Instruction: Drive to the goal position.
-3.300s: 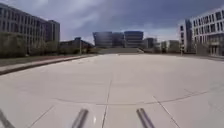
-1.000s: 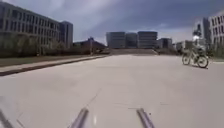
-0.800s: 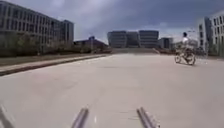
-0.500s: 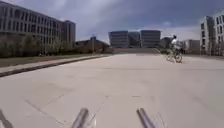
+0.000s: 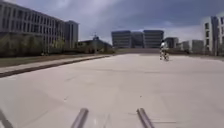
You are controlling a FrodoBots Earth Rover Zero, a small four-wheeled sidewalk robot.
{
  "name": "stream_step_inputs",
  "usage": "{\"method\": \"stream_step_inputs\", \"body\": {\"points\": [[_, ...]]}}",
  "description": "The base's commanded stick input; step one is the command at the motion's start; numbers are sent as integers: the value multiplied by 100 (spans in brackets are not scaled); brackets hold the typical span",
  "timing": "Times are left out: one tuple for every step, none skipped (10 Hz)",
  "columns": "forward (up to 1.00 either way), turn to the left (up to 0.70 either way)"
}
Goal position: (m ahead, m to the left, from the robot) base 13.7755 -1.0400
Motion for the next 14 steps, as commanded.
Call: {"method": "stream_step_inputs", "body": {"points": [[100, 0], [100, 0], [100, 0], [100, 0], [100, 0], [100, 0], [100, 0], [100, 0], [100, 0], [100, 0], [100, 0], [100, -2], [100, -6], [100, -40]]}}
